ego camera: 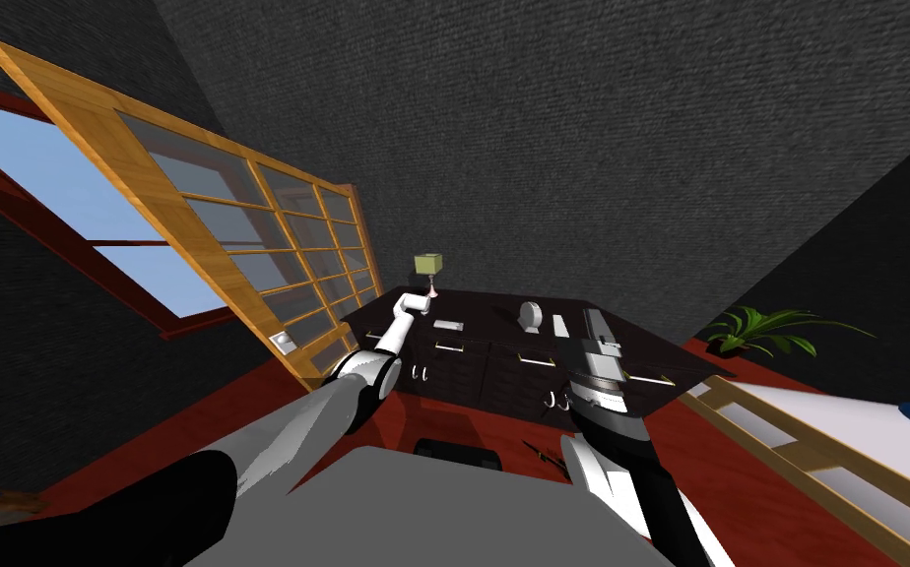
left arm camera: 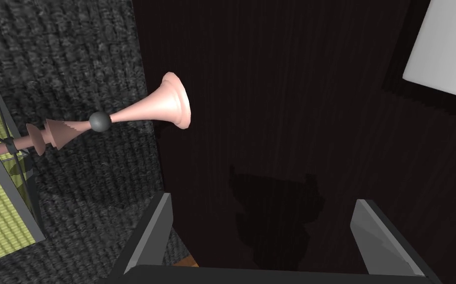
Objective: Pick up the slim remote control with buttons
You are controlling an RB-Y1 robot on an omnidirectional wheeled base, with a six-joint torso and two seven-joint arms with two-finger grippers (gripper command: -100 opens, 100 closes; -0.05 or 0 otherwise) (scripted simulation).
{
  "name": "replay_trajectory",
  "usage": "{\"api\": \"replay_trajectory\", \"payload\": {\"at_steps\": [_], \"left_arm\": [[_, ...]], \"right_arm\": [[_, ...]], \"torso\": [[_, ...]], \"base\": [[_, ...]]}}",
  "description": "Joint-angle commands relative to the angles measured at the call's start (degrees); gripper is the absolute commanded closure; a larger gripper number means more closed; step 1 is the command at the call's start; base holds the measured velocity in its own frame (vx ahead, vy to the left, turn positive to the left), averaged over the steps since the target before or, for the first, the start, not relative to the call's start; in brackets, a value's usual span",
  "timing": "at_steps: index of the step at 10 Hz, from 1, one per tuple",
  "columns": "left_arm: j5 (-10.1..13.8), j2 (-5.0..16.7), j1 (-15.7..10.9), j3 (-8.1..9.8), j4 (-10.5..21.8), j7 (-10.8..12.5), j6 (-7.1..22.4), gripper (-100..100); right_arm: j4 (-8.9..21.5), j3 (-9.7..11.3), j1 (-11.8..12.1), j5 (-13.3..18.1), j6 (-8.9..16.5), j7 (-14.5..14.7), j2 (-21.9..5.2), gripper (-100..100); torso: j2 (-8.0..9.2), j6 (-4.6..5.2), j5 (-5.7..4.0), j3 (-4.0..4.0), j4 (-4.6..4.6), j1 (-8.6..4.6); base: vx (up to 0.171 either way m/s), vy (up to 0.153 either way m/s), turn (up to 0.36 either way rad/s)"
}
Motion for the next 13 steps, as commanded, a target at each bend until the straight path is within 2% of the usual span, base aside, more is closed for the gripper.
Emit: {"api": "replay_trajectory", "payload": {"at_steps": [1, 2, 3, 4, 5, 6, 7, 8, 9, 10, 11, 12, 13], "left_arm": [[0.2, -0.2, -2.4, 0.32, 2.9, -0.5, 2.9, -100], [0.2, -0.2, -2.4, 0.32, 3.6, -0.5, 3.9, -100], [0.3, -0.5, -4.4, 0.6, 5.2, -1.0, 6.0, -100], [0.3, -0.5, -4.4, 0.6, 6.4, -1.0, 7.4, -100], [0.3, -0.5, -4.4, 0.6, 6.5, -1.0, 7.4, -100], [0.5, -0.8, -6.2, 0.87, 9.0, -1.6, 10.0, -100], [0.5, -0.8, -6.2, 0.87, 9.3, -1.6, 10.8, -100], [0.7, -1.2, -7.9, 1.13, 11.3, -2.2, 13.0, -100], [0.7, -1.2, -7.9, 1.13, 11.9, -2.2, 14.1, -100], [0.8, -1.7, -9.4, 1.37, 14.3, -2.8, 16.0, -100], [0.8, -1.7, -9.4, 1.37, 14.4, -2.8, 17.2, -100], [1.0, -2.2, -10.8, 1.6, 16.7, -3.4, 19.0, -100], [1.0, -2.2, -10.8, 1.6, 16.7, -3.4, 20.1, -100]], "right_arm": [[0.0, 0.0, 0.0, 0.0, 0.0, 0.0, 0.0, 0], [0.0, 0.0, 0.0, 0.0, 0.0, 0.0, 0.0, 0], [0.0, 0.0, 0.0, 0.0, 0.0, 0.0, 0.0, 0], [0.0, 0.0, 0.0, 0.0, 0.0, 0.0, 0.0, 0], [0.0, 0.0, 0.0, 0.0, 0.0, 0.0, 0.0, 0], [0.0, 0.0, 0.0, 0.0, 0.0, 0.0, 0.0, 0], [0.0, 0.0, 0.0, 0.0, 0.0, 0.0, 0.0, 0], [0.0, 0.0, 0.0, 0.0, 0.0, 0.0, 0.0, 0], [0.0, 0.0, 0.0, 0.0, 0.0, 0.0, 0.0, 0], [0.0, 0.0, 0.0, 0.0, 0.0, 0.0, 0.0, 0], [0.0, 0.0, 0.0, 0.0, 0.0, 0.0, 0.0, 0], [0.0, 0.0, 0.0, 0.0, 0.0, 0.0, 0.0, 0], [0.0, 0.0, 0.0, 0.0, 0.0, 0.0, 0.0, 0]], "torso": [[0.0, 0.0, 0.0, 0.0, 0.0, 0.0], [-0.04, 0.0, -0.01, -0.02, 0.0, -0.02], [-0.04, 0.0, 0.0, -0.02, -0.01, -0.02], [-0.1, 0.0, -0.01, -0.05, -0.01, -0.04], [-0.1, 0.0, -0.01, -0.06, -0.03, -0.03], [-0.05, 0.01, 0.0, -0.03, -0.01, -0.01], [-0.1, 0.0, 0.0, -0.05, -0.01, -0.02], [-0.09, 0.0, 0.0, -0.06, -0.02, -0.02], [-0.14, 0.0, -0.01, -0.07, -0.03, -0.05], [-0.13, 0.0, -0.01, -0.08, -0.03, -0.05], [-0.17, 0.0, -0.02, -0.1, -0.04, -0.1], [-0.15, 0.0, -0.02, -0.09, -0.04, -0.07], [-0.19, 0.0, -0.01, -0.11, -0.04, -0.05]], "base": [[0.024, -0.011, 0.055], [0.026, -0.01, 0.029], [0.043, -0.014, 0.054], [0.042, -0.015, 0.031], [0.017, -0.006, -0.004], [0.04, -0.009, 0.039], [0.04, -0.012, 0.027], [0.05, -0.018, 0.045], [0.049, -0.019, 0.017], [0.06, -0.032, 0.027], [0.052, -0.024, 0.019], [0.067, -0.013, 0.039], [0.053, -0.017, 0.013]]}}
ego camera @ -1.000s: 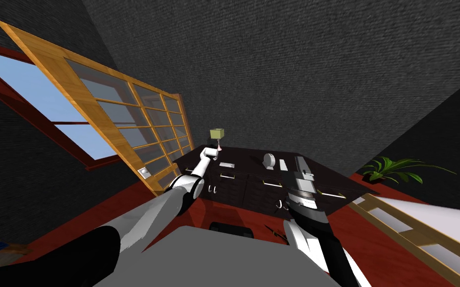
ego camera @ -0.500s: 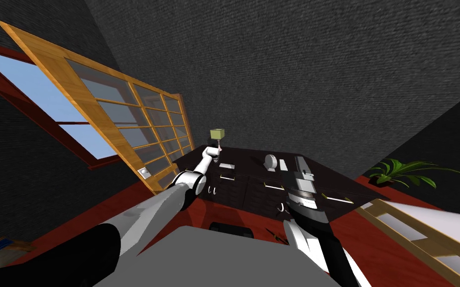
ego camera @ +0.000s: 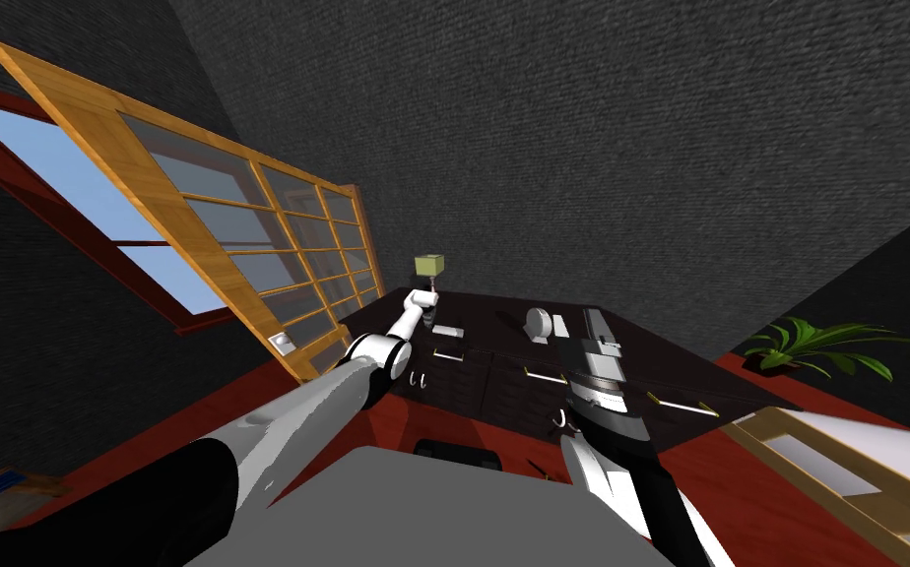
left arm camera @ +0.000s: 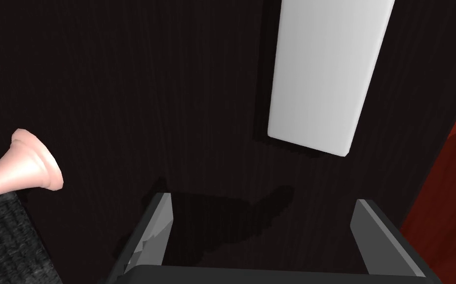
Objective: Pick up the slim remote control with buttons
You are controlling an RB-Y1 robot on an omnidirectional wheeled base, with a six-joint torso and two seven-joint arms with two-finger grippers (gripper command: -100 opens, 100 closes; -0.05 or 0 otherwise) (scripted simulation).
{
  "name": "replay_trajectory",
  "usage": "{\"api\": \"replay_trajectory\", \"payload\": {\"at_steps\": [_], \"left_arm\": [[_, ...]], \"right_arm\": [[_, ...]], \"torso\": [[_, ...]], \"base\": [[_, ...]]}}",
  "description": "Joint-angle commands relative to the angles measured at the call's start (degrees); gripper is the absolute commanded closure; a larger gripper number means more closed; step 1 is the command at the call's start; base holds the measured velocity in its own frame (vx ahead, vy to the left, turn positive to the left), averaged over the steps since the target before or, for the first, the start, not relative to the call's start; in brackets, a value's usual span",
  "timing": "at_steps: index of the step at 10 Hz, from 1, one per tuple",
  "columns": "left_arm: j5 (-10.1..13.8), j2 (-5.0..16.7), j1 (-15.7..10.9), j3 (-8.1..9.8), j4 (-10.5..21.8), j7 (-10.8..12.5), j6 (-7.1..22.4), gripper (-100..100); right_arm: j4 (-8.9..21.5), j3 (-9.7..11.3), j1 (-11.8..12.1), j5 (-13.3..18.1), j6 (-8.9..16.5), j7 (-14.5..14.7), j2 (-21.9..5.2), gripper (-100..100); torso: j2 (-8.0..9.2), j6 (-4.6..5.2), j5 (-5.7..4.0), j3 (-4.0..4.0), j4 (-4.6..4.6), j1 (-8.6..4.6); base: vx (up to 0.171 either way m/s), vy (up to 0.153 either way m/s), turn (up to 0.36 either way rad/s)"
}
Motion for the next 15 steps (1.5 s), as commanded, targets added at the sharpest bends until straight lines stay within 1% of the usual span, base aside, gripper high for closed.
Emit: {"api": "replay_trajectory", "payload": {"at_steps": [1, 2, 3, 4, 5, 6, 7, 8, 9, 11, 12, 14, 15], "left_arm": [[0.2, -0.6, -1.7, 0.27, 2.8, -0.7, 2.9, -100], [0.2, -0.6, -1.7, 0.27, 2.8, -0.7, 3.5, -100], [0.2, -0.6, -1.7, 0.27, 2.8, -0.7, 3.5, -100], [0.4, -1.3, -2.8, 0.47, 4.8, -1.3, 5.7, -100], [0.4, -1.3, -2.8, 0.47, 4.8, -1.3, 6.0, -100], [0.5, -2.0, -3.8, 0.65, 6.5, -1.9, 7.8, -100], [0.5, -2.0, -3.8, 0.65, 6.5, -1.9, 8.3, -100], [0.7, -2.9, -4.6, 0.81, 8.0, -2.4, 9.9, -100], [0.7, -2.9, -4.6, 0.81, 8.0, -2.4, 10.3, -100], [0.9, -4.7, -5.9, 1.06, 10.4, -3.3, 13.5, -100], [0.9, -4.7, -5.9, 1.06, 10.4, -3.3, 13.6, -100], [1.1, -6.5, -6.6, 1.23, 11.9, -3.9, 15.7, -100], [1.2, -7.3, -6.8, 1.28, 12.3, -4.1, 16.3, -100]], "right_arm": [[0.0, 0.0, 0.0, 0.0, 0.0, 0.0, 0.0, 0], [0.0, 0.0, 0.0, 0.0, 0.0, 0.0, 0.0, 0], [0.0, 0.0, 0.0, 0.0, 0.0, 0.0, 0.0, 0], [0.0, 0.0, 0.0, 0.0, 0.0, 0.0, 0.0, 0], [0.0, 0.0, 0.0, 0.0, 0.0, 0.0, 0.0, 0], [0.0, 0.0, 0.0, 0.0, 0.0, 0.0, 0.0, 0], [0.0, 0.0, 0.0, 0.0, 0.0, 0.0, 0.0, 0], [0.0, 0.0, 0.0, 0.0, 0.0, 0.0, 0.0, 0], [0.0, 0.0, 0.0, 0.0, 0.0, 0.0, 0.0, 0], [0.0, 0.0, 0.0, 0.0, 0.0, 0.0, 0.0, 0], [0.0, 0.0, 0.0, 0.0, 0.0, 0.0, 0.0, 0], [0.0, 0.0, 0.0, 0.0, 0.0, 0.0, 0.0, 0], [0.0, 0.0, 0.0, 0.0, 0.0, 0.0, 0.0, 0]], "torso": [[0.0, 0.0, 0.0, 0.0, 0.0, 0.0], [-0.03, 0.01, -0.01, -0.01, 0.01, -0.04], [-0.01, 0.01, -0.01, 0.0, 0.0, -0.03], [0.09, 0.0, 0.0, 0.05, 0.03, 0.03], [0.05, 0.0, 0.0, 0.04, 0.02, 0.01], [0.04, 0.0, 0.0, 0.03, 0.02, 0.0], [-0.04, 0.0, -0.01, -0.01, 0.01, -0.02], [-0.02, 0.0, -0.01, -0.01, 0.0, -0.01], [-0.01, 0.01, -0.02, 0.0, 0.0, -0.06], [0.0, 0.01, -0.01, 0.0, 0.01, -0.01], [-0.07, 0.01, -0.01, -0.04, -0.01, -0.02], [0.0, 0.0, -0.01, 0.0, 0.0, -0.01], [-0.02, 0.0, -0.01, -0.01, 0.0, -0.02]], "base": [[0.061, -0.026, 0.023], [0.056, -0.022, 0.013], [0.023, -0.008, -0.001], [0.044, -0.012, 0.02], [0.05, -0.017, 0.014], [0.074, -0.021, 0.02], [0.064, -0.019, 0.008], [0.056, -0.032, 0.011], [0.049, -0.022, 0.008], [0.073, -0.015, 0.011], [0.064, -0.017, 0.003], [0.059, -0.02, 0.005], [0.062, -0.031, 0.001]]}}
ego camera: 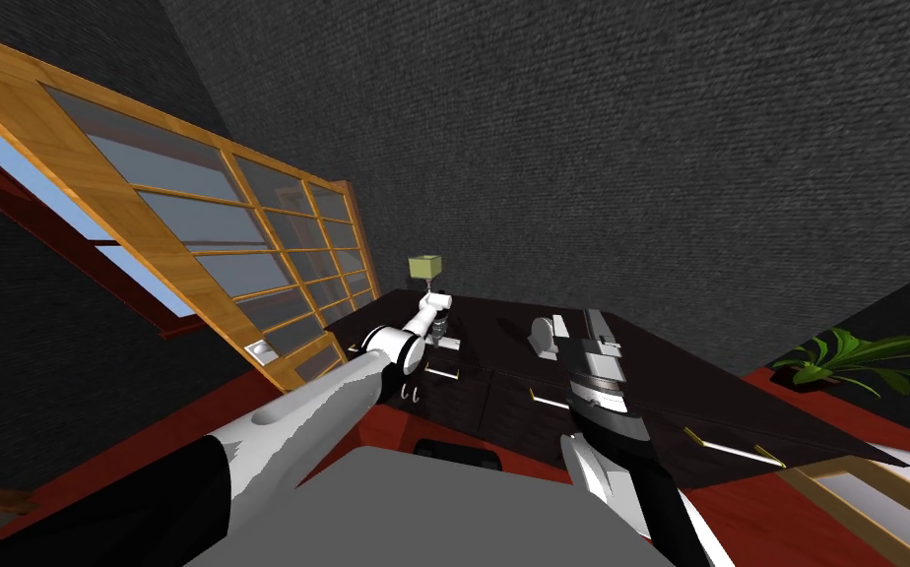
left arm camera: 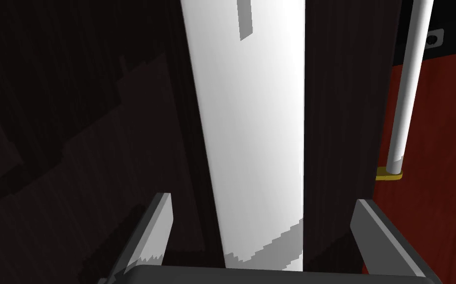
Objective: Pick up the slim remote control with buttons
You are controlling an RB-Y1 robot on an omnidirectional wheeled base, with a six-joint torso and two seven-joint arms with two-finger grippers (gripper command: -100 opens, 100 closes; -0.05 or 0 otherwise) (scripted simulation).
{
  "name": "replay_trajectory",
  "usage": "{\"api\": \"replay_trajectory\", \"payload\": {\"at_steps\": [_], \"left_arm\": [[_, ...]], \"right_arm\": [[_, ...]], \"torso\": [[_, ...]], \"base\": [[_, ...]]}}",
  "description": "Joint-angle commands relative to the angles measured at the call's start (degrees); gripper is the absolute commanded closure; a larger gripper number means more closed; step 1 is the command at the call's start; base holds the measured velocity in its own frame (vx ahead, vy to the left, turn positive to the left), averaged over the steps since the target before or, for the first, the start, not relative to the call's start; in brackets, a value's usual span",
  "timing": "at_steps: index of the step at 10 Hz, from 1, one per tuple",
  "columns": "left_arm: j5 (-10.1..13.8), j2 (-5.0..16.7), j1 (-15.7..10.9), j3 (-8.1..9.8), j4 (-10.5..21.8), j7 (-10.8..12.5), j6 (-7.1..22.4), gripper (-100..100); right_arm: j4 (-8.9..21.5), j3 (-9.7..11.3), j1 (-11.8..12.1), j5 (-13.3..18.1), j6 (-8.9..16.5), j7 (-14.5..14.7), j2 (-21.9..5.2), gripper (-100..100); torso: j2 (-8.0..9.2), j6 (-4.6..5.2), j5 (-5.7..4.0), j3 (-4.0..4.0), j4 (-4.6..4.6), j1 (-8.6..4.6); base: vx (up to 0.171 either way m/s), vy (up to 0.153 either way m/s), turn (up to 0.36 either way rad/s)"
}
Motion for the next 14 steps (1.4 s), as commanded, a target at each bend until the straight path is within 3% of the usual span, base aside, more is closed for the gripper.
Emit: {"api": "replay_trajectory", "payload": {"at_steps": [1, 3, 4, 5, 7, 9, 11, 12, 13, 14], "left_arm": [[0.0, -1.2, 0.6, -0.06, -1.1, -0.2, 1.6, -100], [0.1, -0.9, 0.0, 0.04, 0.2, -0.2, 0.7, -100], [0.0, -0.9, 0.0, 0.03, 0.1, -0.2, 0.9, 0], [0.1, 1.1, 1.0, 1.04, 0.5, -2.3, 0.1, -100], [0.1, 3.1, 1.9, 2.04, 0.9, -4.3, -0.6, -100], [0.1, 3.1, 1.9, 2.04, 0.9, -4.3, -0.6, -100], [0.1, 6.1, 3.4, 3.55, 1.4, -7.4, -1.7, -100], [0.1, 6.1, 3.4, 3.55, 1.4, -7.4, -1.7, -100], [0.1, 8.2, 4.4, 4.56, 1.8, -9.4, -2.4, -100], [0.1, 8.2, 4.4, 4.56, 1.8, -9.4, -2.4, -100]], "right_arm": [[0.0, 0.0, 0.0, 0.0, 0.0, 0.0, 0.0, 0], [0.0, 0.0, 0.0, 0.0, 0.0, 0.0, 0.0, 0], [0.0, 0.0, 0.0, 0.0, 0.0, 0.0, 0.0, 0], [0.0, 0.0, 0.0, 0.0, 0.0, 0.0, 0.0, 0], [0.0, 0.0, 0.0, 0.0, 0.0, 0.0, 0.0, 0], [0.0, 0.0, 0.0, 0.0, 0.0, 0.0, 0.0, 0], [0.0, 0.0, 0.0, 0.0, 0.0, 0.0, 0.0, 0], [0.0, 0.0, 0.0, 0.0, 0.0, 0.0, 0.0, 0], [0.0, 0.0, 0.0, 0.0, 0.0, 0.0, 0.0, 0], [0.0, 0.0, 0.0, 0.0, 0.0, 0.0, 0.0, 0]], "torso": [[0.0, 0.0, 0.0, 0.0, 0.0, 0.0], [0.11, -0.02, 0.02, 0.06, 0.02, 0.1], [0.18, -0.02, 0.03, 0.1, 0.04, 0.14], [0.22, -0.02, 0.03, 0.13, 0.05, 0.15], [0.3, -0.01, -0.04, 0.17, 0.07, -0.17], [0.28, 0.0, -0.03, 0.16, 0.06, -0.14], [0.28, -0.01, -0.01, 0.16, 0.06, -0.06], [0.32, 0.0, -0.04, 0.18, 0.07, -0.2], [0.31, 0.0, -0.04, 0.18, 0.07, -0.15], [0.29, 0.0, -0.05, 0.17, 0.07, -0.19]], "base": [[0.049, -0.021, -0.001], [0.017, -0.003, 0.0], [0.0, 0.0, 0.0], [-0.014, -0.068, -0.059], [-0.015, -0.107, -0.049], [-0.005, -0.049, -0.006], [-0.012, -0.088, -0.063], [-0.014, -0.08, -0.007], [-0.006, -0.098, -0.06], [-0.01, -0.078, -0.028]]}}
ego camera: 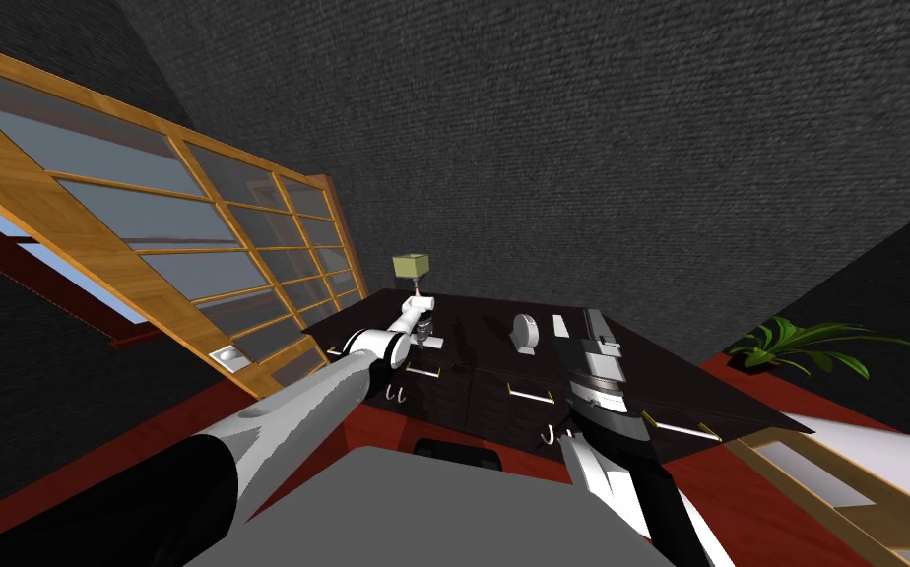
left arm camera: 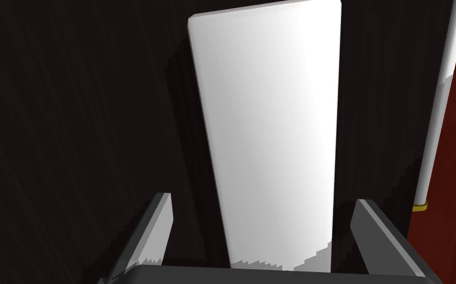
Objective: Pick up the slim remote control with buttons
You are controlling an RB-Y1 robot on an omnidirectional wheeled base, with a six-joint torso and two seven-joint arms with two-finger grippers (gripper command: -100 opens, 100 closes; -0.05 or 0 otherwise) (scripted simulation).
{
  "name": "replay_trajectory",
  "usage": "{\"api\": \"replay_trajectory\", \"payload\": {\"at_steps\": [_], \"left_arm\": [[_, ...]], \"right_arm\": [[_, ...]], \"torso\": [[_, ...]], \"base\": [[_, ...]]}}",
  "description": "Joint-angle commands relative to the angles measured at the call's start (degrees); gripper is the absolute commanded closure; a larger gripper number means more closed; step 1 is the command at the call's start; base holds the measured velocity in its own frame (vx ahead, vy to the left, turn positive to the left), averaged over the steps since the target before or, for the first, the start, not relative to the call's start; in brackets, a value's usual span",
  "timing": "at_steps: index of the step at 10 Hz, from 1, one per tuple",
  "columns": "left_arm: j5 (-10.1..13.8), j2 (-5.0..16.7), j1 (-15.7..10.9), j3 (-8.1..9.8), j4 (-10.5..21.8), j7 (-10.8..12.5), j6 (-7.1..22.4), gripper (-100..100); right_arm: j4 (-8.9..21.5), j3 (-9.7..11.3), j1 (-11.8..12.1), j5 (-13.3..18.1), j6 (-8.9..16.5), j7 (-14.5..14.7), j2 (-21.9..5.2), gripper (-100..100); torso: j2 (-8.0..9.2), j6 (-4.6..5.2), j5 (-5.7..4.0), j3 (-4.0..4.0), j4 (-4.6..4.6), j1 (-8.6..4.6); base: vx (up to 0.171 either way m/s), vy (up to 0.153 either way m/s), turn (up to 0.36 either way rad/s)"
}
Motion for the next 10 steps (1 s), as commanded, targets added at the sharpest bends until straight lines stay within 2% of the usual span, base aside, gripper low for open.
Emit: {"api": "replay_trajectory", "payload": {"at_steps": [1, 2, 6, 7, 8, 10], "left_arm": [[0.0, 0.0, 0.0, 0.0, 0.0, 0.0, 0.0, -100], [0.0, 0.0, 0.2, 0.02, -0.3, -0.2, 0.2, 100], [0.0, 0.0, 0.2, 0.03, -0.3, -0.1, 0.2, 100], [0.0, 0.0, 0.2, 0.02, -0.3, -0.1, 0.2, 0], [0.0, -1.8, -0.7, -0.88, -0.6, 1.7, 0.9, 100], [0.0, -3.8, -1.6, -1.89, -1.0, 3.7, 1.6, 100]], "right_arm": [[0.0, 0.0, 0.0, 0.0, 0.0, 0.0, 0.0, 0], [0.0, 0.0, 0.0, 0.0, 0.0, 0.0, 0.0, 0], [0.0, 0.0, 0.0, 0.0, 0.0, 0.0, 0.0, 0], [0.0, 0.0, 0.0, 0.0, 0.0, 0.0, 0.0, 0], [0.0, 0.0, 0.0, 0.0, 0.0, 0.0, 0.0, 0], [0.0, 0.0, 0.0, 0.0, 0.0, 0.0, 0.0, 0]], "torso": [[0.0, 0.0, 0.0, 0.0, 0.0, 0.0], [-0.01, 0.0, 0.03, 0.0, 0.0, 0.15], [-0.07, 0.04, 0.07, -0.03, 0.0, 0.29], [-0.06, 0.03, 0.07, -0.03, 0.01, 0.29], [-0.06, 0.03, 0.07, -0.03, 0.01, 0.29], [-0.1, 0.01, 0.15, -0.05, 0.0, 0.7]], "base": [[-0.006, -0.025, 0.003], [-0.002, -0.005, 0.005], [0.0, 0.0, 0.0], [0.0, 0.0, 0.0], [0.012, 0.078, 0.075], [0.017, 0.13, 0.04]]}}
